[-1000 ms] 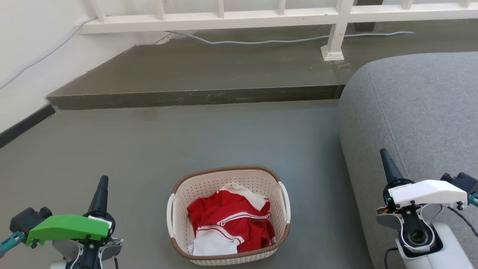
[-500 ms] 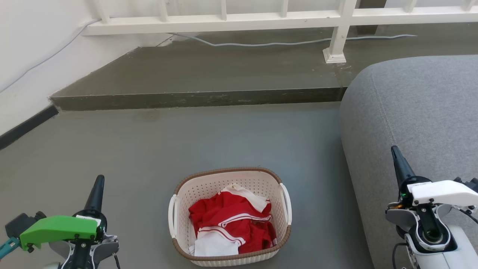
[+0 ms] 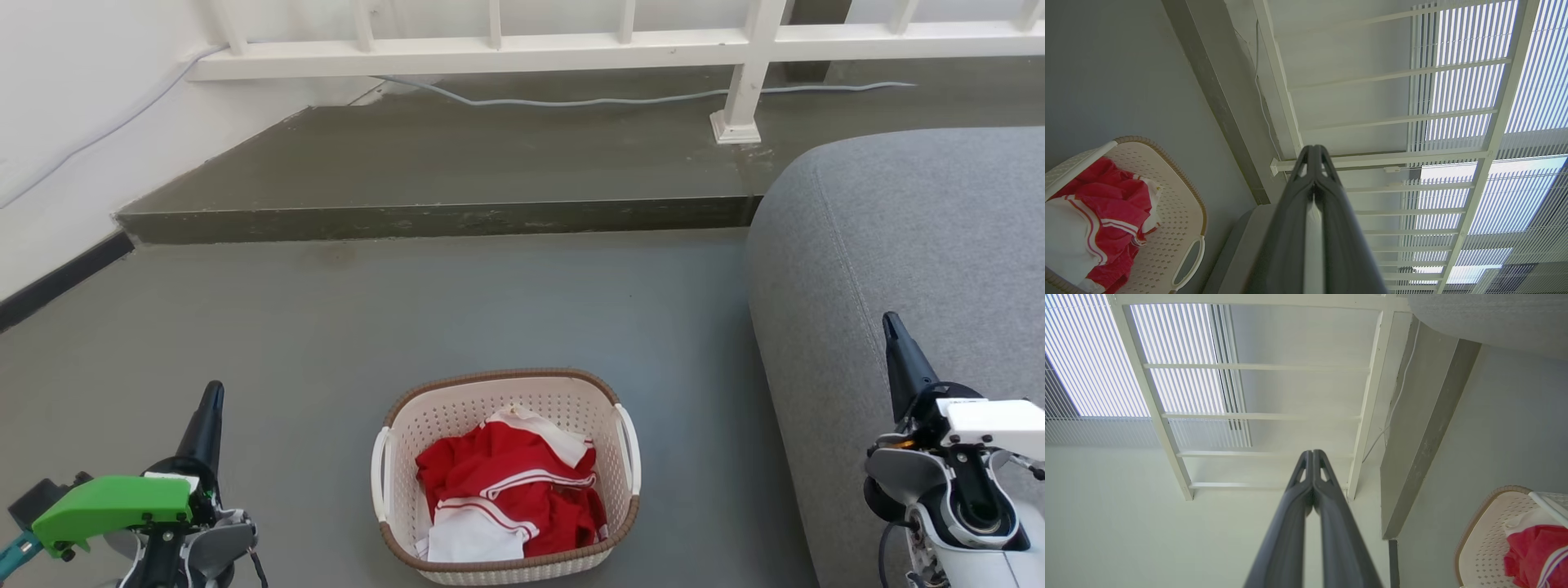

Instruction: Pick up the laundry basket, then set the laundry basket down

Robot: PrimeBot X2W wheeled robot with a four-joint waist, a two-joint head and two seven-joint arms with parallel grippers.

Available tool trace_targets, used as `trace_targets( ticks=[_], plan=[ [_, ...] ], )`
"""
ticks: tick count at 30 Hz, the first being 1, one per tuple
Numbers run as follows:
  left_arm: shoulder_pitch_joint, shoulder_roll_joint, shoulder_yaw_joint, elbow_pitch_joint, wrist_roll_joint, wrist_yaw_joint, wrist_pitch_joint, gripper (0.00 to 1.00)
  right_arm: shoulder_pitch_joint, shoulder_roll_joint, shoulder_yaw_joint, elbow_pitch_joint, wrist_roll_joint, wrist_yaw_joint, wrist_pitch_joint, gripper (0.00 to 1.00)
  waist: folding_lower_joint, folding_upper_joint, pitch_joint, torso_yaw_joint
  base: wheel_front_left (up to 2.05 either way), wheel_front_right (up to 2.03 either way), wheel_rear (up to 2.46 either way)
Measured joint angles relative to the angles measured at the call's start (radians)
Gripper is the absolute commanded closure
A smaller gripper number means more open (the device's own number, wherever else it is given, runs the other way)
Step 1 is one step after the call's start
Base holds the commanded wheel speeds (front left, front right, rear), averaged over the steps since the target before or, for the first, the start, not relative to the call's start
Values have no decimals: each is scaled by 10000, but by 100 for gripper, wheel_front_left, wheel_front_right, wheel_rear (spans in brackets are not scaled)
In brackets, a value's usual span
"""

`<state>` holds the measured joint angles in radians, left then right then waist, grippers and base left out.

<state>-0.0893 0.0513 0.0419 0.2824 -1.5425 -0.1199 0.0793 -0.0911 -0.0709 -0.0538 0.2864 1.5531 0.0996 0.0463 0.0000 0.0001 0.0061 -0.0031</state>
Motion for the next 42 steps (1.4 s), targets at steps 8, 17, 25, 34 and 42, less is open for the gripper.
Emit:
trace_targets(
  ticks=[8, 17, 25, 34, 42],
  plan=[
    [0, -52, 253, -12, -646, -8, 215, 100, 11, 2, -295, -21, 886, 148, 176, 100, 0, 0, -33, 33, 0, 0, 0],
    [0, -61, 261, -15, -646, -25, 215, 100, 12, 4, -311, -21, 924, 148, 178, 100, 0, 0, -34, 32, 0, 0, 0],
    [0, -63, 265, -19, -648, -25, 215, 100, 12, 4, -316, -19, 922, 148, 178, 100, 0, 0, -34, 32, 0, 0, 0],
    [0, -65, 267, -23, -648, -25, 215, 100, 12, 4, -322, -19, 922, 150, 205, 100, 0, 0, -34, 31, 0, 0, 0],
    [0, -65, 268, -27, -648, -25, 224, 100, 12, 4, -326, -17, 922, 150, 207, 100, 0, 0, -34, 31, 0, 0, 0]
  ],
)
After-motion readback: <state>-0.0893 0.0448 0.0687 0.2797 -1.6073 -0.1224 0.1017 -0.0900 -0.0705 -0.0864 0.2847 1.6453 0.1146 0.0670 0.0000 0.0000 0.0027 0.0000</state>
